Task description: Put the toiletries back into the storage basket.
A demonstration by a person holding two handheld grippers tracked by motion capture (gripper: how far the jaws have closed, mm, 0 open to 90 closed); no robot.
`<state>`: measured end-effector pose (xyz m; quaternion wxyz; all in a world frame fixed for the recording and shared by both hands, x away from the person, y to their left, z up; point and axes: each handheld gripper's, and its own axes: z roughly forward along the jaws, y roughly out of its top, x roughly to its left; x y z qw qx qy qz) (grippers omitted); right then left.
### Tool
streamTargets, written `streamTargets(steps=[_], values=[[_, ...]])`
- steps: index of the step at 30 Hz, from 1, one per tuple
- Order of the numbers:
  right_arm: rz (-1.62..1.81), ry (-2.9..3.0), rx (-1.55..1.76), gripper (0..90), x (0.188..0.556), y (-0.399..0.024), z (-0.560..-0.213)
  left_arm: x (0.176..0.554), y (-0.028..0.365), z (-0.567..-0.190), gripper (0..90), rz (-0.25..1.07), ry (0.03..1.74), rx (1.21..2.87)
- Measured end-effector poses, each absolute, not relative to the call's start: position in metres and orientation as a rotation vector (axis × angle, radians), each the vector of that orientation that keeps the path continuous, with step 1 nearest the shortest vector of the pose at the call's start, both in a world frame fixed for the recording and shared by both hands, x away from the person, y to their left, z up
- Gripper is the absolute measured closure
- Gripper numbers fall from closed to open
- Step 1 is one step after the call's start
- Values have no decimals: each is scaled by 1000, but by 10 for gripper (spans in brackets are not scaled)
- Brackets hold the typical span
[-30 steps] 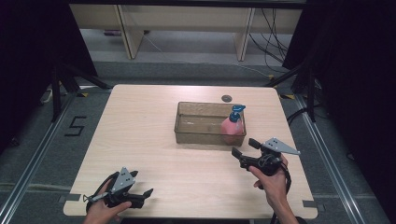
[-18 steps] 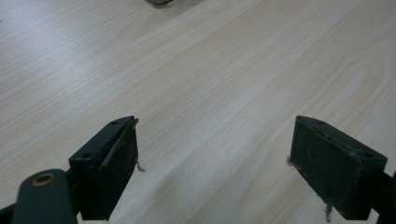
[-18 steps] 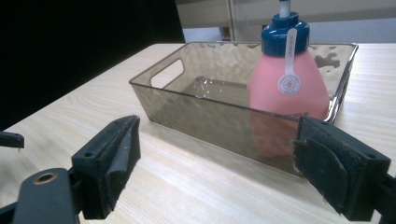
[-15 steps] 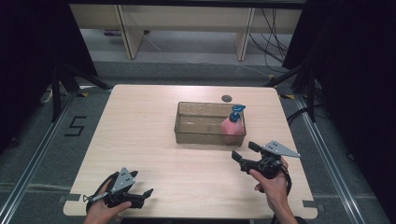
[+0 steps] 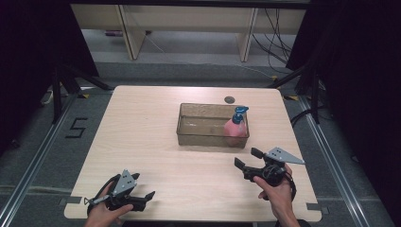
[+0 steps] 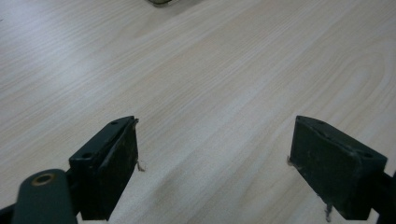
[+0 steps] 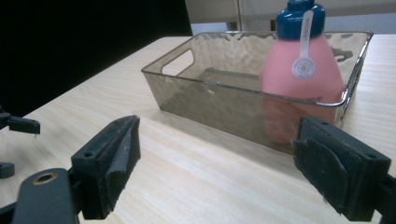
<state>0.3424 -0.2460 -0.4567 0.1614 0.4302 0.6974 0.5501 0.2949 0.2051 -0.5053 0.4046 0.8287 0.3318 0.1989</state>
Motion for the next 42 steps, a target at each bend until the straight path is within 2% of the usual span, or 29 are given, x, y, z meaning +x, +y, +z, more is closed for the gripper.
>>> streamTargets(steps=[42], values=[[1488,2085,1226,155,311,-242,-473,294,205,-506,150,500,843,2090]])
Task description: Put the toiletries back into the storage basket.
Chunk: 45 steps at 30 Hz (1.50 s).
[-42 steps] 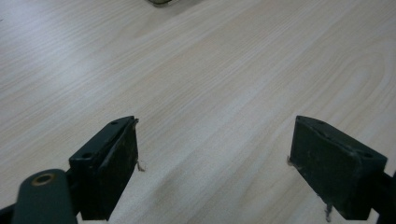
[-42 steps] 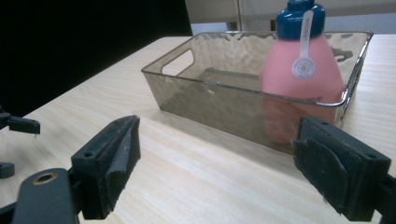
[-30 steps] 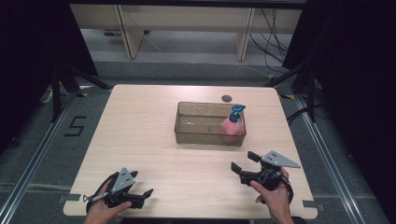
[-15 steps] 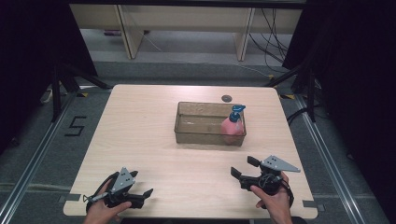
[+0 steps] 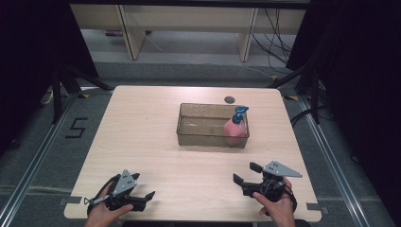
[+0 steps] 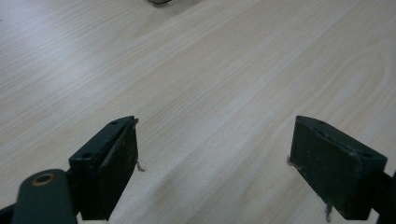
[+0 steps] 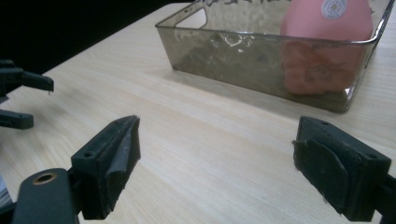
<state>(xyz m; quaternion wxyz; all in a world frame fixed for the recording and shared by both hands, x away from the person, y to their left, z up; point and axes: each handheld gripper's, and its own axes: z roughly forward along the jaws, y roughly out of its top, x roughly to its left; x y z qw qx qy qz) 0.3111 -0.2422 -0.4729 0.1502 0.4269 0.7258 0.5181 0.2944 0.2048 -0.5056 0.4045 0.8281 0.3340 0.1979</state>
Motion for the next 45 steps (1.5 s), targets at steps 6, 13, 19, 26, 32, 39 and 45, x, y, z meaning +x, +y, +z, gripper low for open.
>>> streamTargets(steps=[6,13,19,26,32,39,45], values=[[1474,2123,1201,155,308,-241,-473,294,205,-506,149,500,839,2095],[1492,2148,1206,155,305,-240,-477,295,206,-505,149,514,816,2114],[1471,2148,1188,155,302,-241,-478,294,204,-506,149,498,823,2097],[1454,2187,1195,155,299,-240,-479,294,204,-505,149,494,831,2089],[1468,2193,1186,155,295,-239,-481,294,205,-505,149,499,821,2101],[1441,2215,1169,155,291,-238,-482,294,203,-507,149,489,836,2075],[1445,2226,1156,155,288,-236,-484,294,203,-507,149,487,826,2079]])
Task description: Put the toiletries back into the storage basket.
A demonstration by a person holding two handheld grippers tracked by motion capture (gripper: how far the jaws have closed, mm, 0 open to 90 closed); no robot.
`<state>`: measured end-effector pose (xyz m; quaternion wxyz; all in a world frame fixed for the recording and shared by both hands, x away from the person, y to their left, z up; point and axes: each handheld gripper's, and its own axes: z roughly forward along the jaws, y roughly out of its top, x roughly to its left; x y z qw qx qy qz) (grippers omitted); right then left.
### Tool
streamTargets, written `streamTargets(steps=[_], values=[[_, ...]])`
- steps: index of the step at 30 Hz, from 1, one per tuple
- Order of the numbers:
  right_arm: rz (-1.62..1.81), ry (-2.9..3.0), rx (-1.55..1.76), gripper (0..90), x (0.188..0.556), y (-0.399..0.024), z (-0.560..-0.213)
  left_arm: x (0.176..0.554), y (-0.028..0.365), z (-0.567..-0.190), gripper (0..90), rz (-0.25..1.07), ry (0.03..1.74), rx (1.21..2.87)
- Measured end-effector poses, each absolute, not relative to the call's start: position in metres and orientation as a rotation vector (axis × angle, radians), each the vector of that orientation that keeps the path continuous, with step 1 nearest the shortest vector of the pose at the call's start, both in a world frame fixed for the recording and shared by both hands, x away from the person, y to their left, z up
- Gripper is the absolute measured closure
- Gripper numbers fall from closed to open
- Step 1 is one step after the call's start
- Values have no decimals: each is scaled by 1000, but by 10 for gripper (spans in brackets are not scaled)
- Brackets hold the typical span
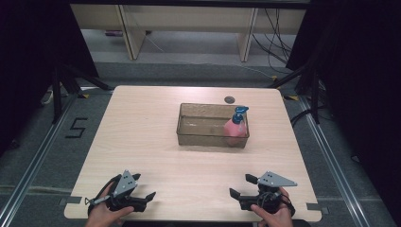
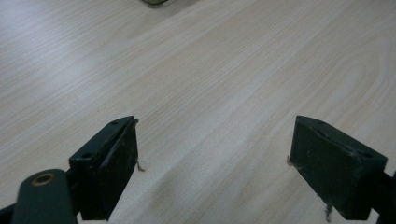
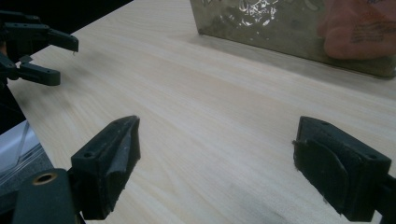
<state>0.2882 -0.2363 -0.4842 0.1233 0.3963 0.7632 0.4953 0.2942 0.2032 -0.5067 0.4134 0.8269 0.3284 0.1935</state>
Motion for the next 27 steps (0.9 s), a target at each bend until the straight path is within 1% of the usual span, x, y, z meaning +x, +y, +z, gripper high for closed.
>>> streamTargets(steps=[2,13,20,22,25,27], values=[[1431,2239,1165,155,288,-235,-486,295,205,-505,149,500,815,2108],[1366,2331,1110,155,284,-229,-490,294,204,-505,149,497,822,2091],[1352,2356,1104,155,283,-226,-492,295,205,-505,149,501,813,2108],[1348,2364,1146,155,282,-225,-492,295,205,-505,149,500,815,2104],[1346,2363,1123,155,284,-226,-494,294,204,-505,149,496,824,2087],[1330,2360,1110,155,284,-226,-493,295,205,-505,149,499,815,2106]])
